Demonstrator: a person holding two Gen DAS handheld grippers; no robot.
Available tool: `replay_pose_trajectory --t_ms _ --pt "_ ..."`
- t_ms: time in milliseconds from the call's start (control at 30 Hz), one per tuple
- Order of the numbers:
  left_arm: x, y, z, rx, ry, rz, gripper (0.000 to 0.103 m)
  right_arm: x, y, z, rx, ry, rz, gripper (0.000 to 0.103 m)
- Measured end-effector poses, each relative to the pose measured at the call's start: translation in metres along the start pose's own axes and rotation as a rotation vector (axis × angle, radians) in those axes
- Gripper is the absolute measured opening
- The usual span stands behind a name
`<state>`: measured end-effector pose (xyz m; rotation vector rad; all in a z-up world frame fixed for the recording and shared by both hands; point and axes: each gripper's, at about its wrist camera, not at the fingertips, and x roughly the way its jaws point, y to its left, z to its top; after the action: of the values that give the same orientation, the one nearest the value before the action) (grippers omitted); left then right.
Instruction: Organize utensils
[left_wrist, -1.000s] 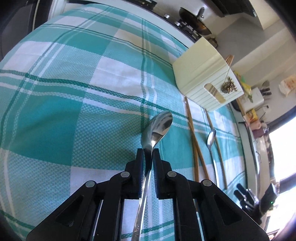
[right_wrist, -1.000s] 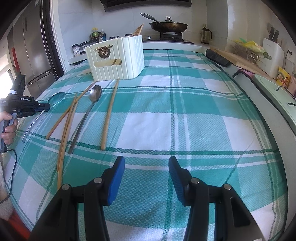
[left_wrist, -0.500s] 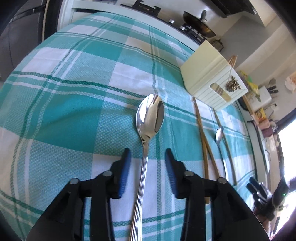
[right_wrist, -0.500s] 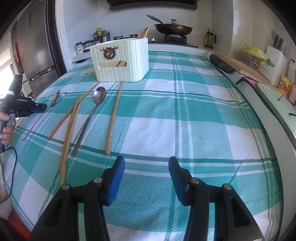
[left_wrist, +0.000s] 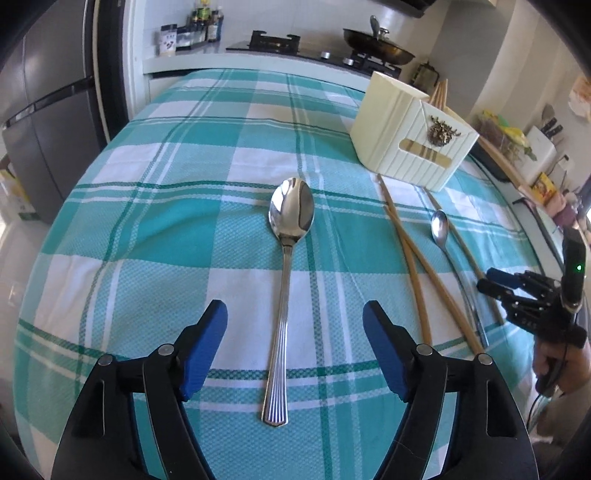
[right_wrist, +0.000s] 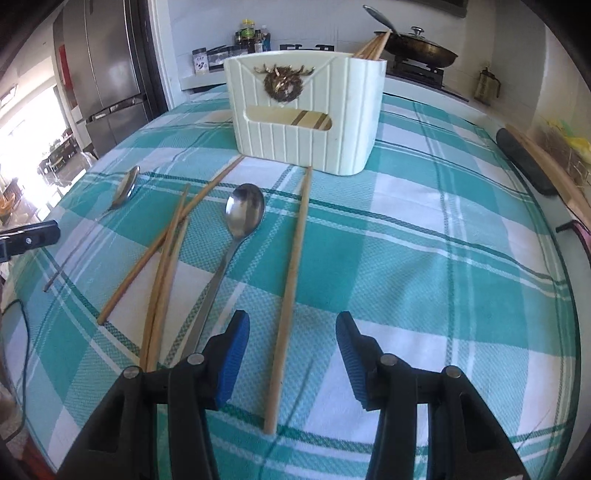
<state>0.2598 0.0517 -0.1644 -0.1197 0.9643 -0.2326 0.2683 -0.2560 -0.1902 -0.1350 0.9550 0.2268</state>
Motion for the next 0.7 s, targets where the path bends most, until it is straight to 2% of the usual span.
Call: replay_pose_trajectory --t_ms 67,133,167,400,600,633,700 --pt "-0.001 0.001 -0.003 0.006 0.002 0.02 0.078 0.004 0.002 -0.001 -0.016 -0.011 -0.025 0.021" --pt "-0.003 0.001 -0.006 0.011 0.003 0.031 0.078 0.001 -0.002 -0.004 0.008 0.002 -0.043 0.009" --pt "-0.004 0.001 -0.007 0.013 0.004 0.035 0.078 -0.002 -0.006 -0.007 0.02 0.012 -0.05 0.007" --pt "-0.007 0.008 -0.01 0.019 0.002 0.071 0.081 -0.039 -0.04 -0.052 0.125 0.081 -0.101 0.007" --pt "0.001 0.007 -0.002 0.052 0.031 0.06 0.082 -0.066 -0.059 -0.082 0.172 0.161 -0.123 0.008" --pt "0.004 0.006 0.0 0.069 0.045 0.055 0.082 -0.068 -0.062 -0.083 0.186 0.167 -0.11 0.01" --pt "0.008 0.001 0.005 0.108 0.071 0.048 0.083 -0.071 -0.067 -0.082 0.2 0.177 -0.09 0.027"
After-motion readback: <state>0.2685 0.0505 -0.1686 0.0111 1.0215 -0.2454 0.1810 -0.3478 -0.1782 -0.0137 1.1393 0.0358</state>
